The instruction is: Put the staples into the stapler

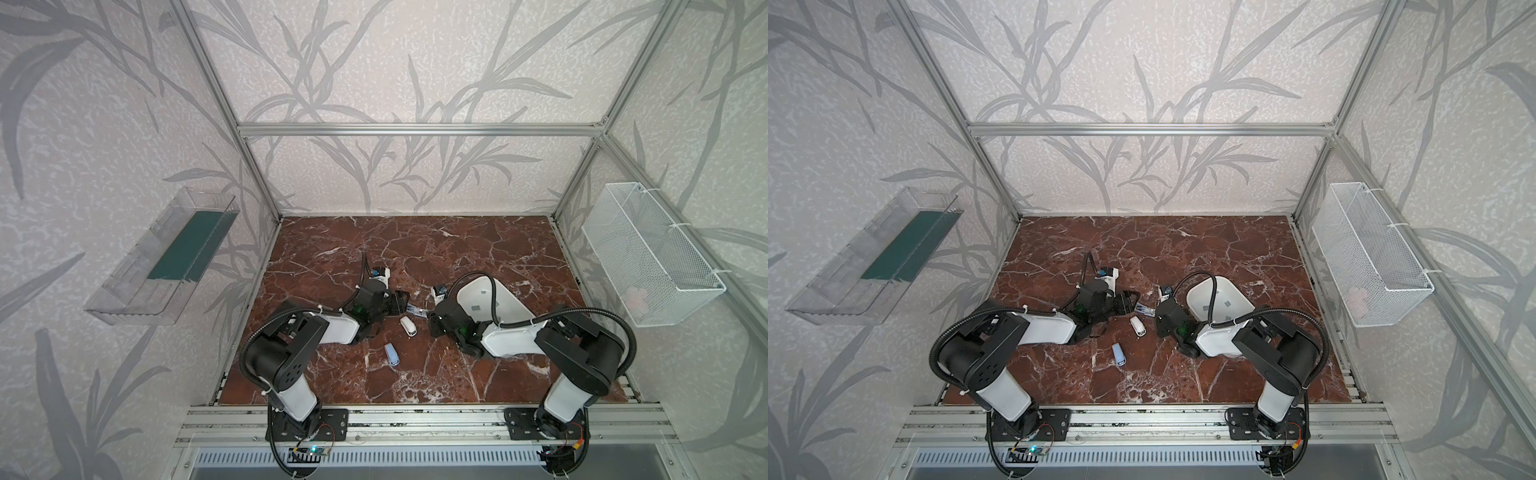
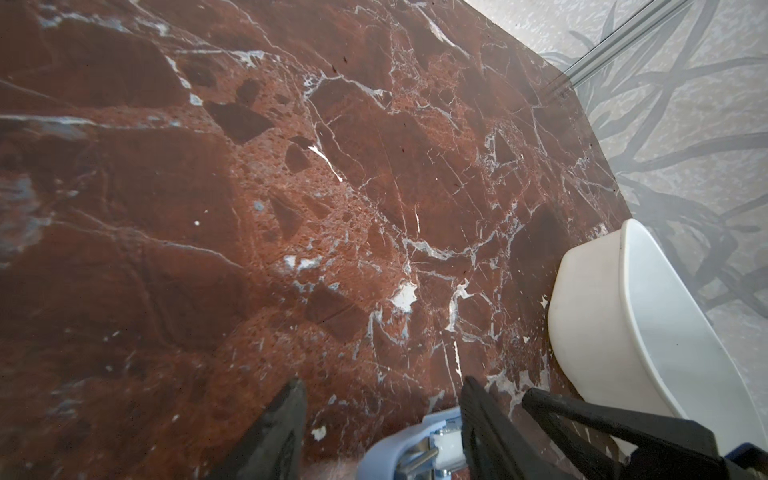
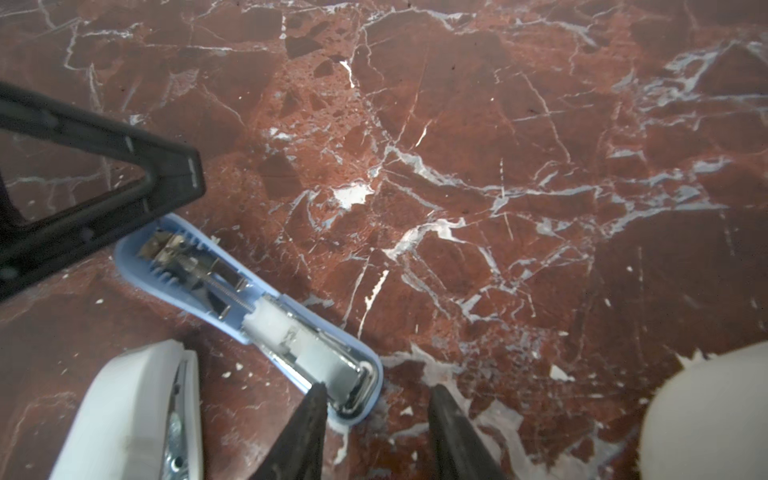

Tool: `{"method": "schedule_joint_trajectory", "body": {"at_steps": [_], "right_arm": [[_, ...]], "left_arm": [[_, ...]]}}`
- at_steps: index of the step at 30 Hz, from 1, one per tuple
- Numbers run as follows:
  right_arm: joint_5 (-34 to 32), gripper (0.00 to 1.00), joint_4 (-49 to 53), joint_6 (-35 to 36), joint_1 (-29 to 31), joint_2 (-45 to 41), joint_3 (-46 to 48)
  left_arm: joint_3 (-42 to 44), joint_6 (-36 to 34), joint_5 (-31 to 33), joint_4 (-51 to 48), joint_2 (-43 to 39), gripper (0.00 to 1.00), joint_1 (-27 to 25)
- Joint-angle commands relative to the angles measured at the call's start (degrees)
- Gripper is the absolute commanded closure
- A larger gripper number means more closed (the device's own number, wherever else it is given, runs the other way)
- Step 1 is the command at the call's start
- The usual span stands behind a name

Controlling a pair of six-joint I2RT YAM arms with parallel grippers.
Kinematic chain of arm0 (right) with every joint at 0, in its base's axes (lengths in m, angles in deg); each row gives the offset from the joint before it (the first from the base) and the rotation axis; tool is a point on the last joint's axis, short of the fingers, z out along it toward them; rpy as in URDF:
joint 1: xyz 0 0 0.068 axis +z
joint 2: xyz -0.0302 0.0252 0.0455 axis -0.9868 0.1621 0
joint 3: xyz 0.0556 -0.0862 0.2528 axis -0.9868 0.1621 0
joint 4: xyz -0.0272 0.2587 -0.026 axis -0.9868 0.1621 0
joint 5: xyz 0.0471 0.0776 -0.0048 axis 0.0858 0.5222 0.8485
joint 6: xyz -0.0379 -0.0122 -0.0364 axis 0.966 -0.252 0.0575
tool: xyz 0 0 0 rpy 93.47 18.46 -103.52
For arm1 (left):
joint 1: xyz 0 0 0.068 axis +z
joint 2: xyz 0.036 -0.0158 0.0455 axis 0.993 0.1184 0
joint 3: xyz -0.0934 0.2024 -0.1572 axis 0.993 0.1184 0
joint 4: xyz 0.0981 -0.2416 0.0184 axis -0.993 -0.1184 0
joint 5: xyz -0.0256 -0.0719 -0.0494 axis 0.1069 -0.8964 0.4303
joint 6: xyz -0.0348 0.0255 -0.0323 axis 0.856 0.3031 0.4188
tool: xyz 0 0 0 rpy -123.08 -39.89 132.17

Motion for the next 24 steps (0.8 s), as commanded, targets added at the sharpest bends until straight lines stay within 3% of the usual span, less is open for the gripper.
{"method": "schedule_joint_trajectory", "body": {"at_steps": [1,11,16,24], "right_arm": [[0.3,0.6,-2.73,-1.68,-0.06,1.26,-0.5],[5.59,0.63,-7.43,-2.15,0.03,0.52,1.35],[-0.75,0.66,-10.2,-3.86,0.03,-3.71,4.75],[-7.5,0.74,-2.85,-7.83,-1.2,-2.04,1.57]], "left_arm": [[-1.73,1.78,-1.92,2.85,1.43,0.39,0.12],[-2.94,4.46,-4.1,6.53,5.4,0.39,0.05],[-0.76,6.09,-0.84,8.63,4.14,0.38,0.0],[5.6,14.72,5.58,17.96,4.89,0.37,-2.44]]}}
